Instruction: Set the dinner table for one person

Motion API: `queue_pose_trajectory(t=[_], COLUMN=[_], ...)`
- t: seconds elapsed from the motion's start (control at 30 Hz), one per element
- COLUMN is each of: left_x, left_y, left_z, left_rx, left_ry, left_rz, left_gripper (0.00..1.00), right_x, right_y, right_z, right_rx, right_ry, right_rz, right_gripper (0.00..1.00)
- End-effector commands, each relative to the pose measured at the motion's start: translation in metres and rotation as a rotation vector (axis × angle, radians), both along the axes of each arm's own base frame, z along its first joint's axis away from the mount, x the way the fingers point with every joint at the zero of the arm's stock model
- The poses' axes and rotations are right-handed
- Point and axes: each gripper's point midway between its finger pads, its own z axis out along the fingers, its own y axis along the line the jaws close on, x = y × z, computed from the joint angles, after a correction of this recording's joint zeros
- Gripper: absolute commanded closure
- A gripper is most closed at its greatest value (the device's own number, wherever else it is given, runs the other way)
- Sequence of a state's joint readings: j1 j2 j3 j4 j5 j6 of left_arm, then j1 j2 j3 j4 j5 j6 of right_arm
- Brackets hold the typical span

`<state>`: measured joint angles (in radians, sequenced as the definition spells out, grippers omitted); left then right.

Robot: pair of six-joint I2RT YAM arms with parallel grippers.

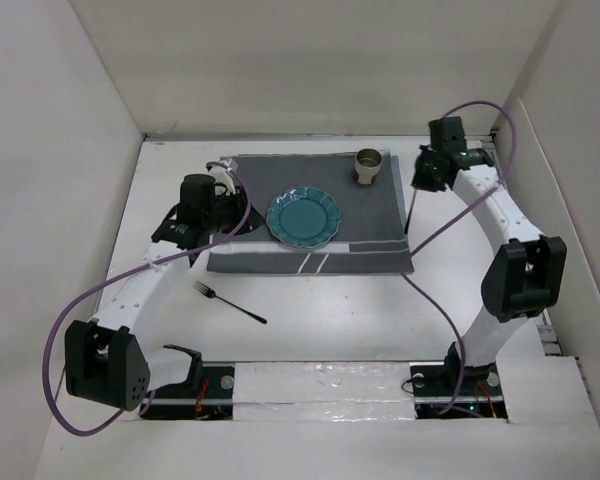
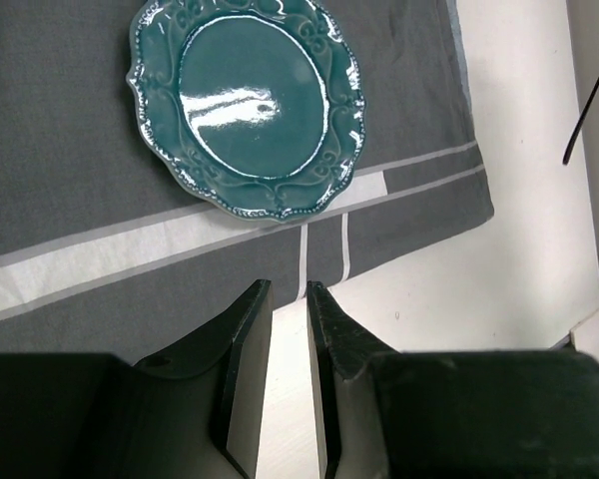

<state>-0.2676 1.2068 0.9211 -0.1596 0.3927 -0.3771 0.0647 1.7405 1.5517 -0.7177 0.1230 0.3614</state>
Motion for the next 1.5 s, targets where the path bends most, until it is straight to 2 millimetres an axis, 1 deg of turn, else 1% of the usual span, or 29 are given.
queue_pose_trajectory(t=[0.0, 0.07, 0.17, 0.23, 0.3, 0.33, 0.4, 0.43, 0.5, 0.57, 0.6, 0.77, 0.83, 0.87, 0.9, 0.93, 0.97, 1.03, 1.07, 1.1, 1.17, 1.2, 1.23, 1.27, 1.33, 1.37, 1.4, 1.43, 1.47], left_x=[0.017, 0.021, 0.025, 0.024, 0.023, 0.021, 0.019, 0.016, 0.011, 0.002, -0.006, -0.027, -0.038, -0.043, -0.052, -0.06, -0.06, -0.072, -0.076, -0.085, -0.094, -0.102, -0.106, -0.11, -0.121, -0.123, -0.127, -0.128, -0.128], left_y=[-0.008, -0.005, 0.004, 0.01, 0.018, 0.02, 0.028, 0.031, 0.037, 0.044, 0.048, 0.062, 0.071, 0.071, 0.075, 0.078, 0.079, 0.081, 0.081, 0.083, 0.085, 0.088, 0.09, 0.092, 0.095, 0.103, 0.104, 0.106, 0.106], left_z=[0.034, 0.033, 0.024, 0.015, 0.009, 0.006, 0.003, -0.001, -0.005, -0.012, -0.021, -0.027, -0.038, -0.039, -0.047, -0.052, -0.052, -0.06, -0.063, -0.07, -0.076, -0.083, -0.086, -0.091, -0.098, -0.104, -0.108, -0.11, -0.115], left_rx=[-0.059, -0.048, -0.014, 0.005, 0.026, 0.026, 0.04, 0.044, 0.054, 0.073, 0.087, 0.06, 0.049, 0.044, 0.064, 0.073, 0.071, 0.087, 0.09, 0.108, 0.112, 0.131, 0.138, 0.152, 0.182, 0.226, 0.232, 0.238, 0.246], left_ry=[-0.072, -0.068, -0.041, 0.0, 0.021, 0.042, 0.054, 0.072, 0.091, 0.128, 0.161, 0.212, 0.271, 0.281, 0.321, 0.359, 0.359, 0.41, 0.436, 0.477, 0.525, 0.565, 0.587, 0.619, 0.683, 0.699, 0.73, 0.741, 0.758], left_rz=[0.007, 0.03, 0.091, 0.129, 0.179, 0.202, 0.252, 0.264, 0.302, 0.339, 0.35, 0.428, 0.482, 0.489, 0.501, 0.529, 0.532, 0.544, 0.551, 0.559, 0.585, 0.599, 0.617, 0.641, 0.657, 0.694, 0.722, 0.734, 0.747], left_gripper=[0.82, 0.82, 0.82, 0.84, 0.87, 0.88, 0.91, 0.92, 1.0, 1.0, 1.0, 1.0, 1.0, 1.0, 0.99, 0.93, 0.93, 0.84, 0.8, 0.7, 0.62, 0.59, 0.58, 0.58, 0.58, 0.58, 0.58, 0.58, 0.58], right_x=[-0.002, -0.005, 0.001, 0.006, 0.014, 0.018, 0.025, 0.027, 0.034, 0.036, 0.038, 0.039, 0.04, 0.04, 0.043, 0.044, 0.043, 0.043, 0.041, 0.037, 0.034, 0.027, 0.02, 0.015, -0.004, -0.012, -0.018, -0.03, -0.042], right_y=[0.075, 0.115, 0.147, 0.156, 0.168, 0.168, 0.174, 0.175, 0.179, 0.179, 0.181, 0.186, 0.186, 0.187, 0.187, 0.188, 0.188, 0.193, 0.193, 0.2, 0.201, 0.207, 0.209, 0.209, 0.218, 0.214, 0.22, 0.216, 0.216], right_z=[0.02, 0.024, 0.012, -0.011, -0.015, -0.031, -0.039, -0.054, -0.061, -0.078, -0.08, -0.1, -0.106, -0.106, -0.104, -0.101, -0.101, -0.089, -0.083, -0.078, -0.05, -0.046, -0.019, -0.007, 0.002, 0.031, 0.042, 0.035, 0.057], right_rx=[0.033, 0.034, 0.021, 0.006, 0.006, -0.005, -0.018, -0.023, -0.018, -0.026, -0.021, -0.022, -0.02, -0.018, -0.018, -0.012, -0.012, -0.002, 0.006, 0.021, 0.05, 0.062, 0.083, 0.104, 0.123, 0.144, 0.166, 0.177, 0.2], right_ry=[-0.053, -0.061, -0.034, 0.028, 0.038, 0.073, 0.073, 0.101, 0.106, 0.142, 0.142, 0.177, 0.183, 0.18, 0.169, 0.159, 0.16, 0.135, 0.13, 0.122, 0.066, 0.051, -0.004, -0.029, -0.067, -0.135, -0.172, -0.155, -0.205], right_rz=[0.215, 0.314, 0.384, 0.405, 0.437, 0.437, 0.445, 0.445, 0.449, 0.444, 0.436, 0.434, 0.421, 0.418, 0.41, 0.407, 0.407, 0.415, 0.411, 0.424, 0.425, 0.427, 0.434, 0.419, 0.441, 0.438, 0.449, 0.455, 0.466], right_gripper=[1.0, 1.0, 1.0, 1.0, 1.0, 1.0, 1.0, 1.0, 1.0, 1.0, 1.0, 1.0, 1.0, 0.91, 0.85, 0.75, 0.7, 0.62, 0.55, 0.52, 0.46, 0.45, 0.45, 0.45, 0.45, 0.46, 0.46, 0.46, 0.47])
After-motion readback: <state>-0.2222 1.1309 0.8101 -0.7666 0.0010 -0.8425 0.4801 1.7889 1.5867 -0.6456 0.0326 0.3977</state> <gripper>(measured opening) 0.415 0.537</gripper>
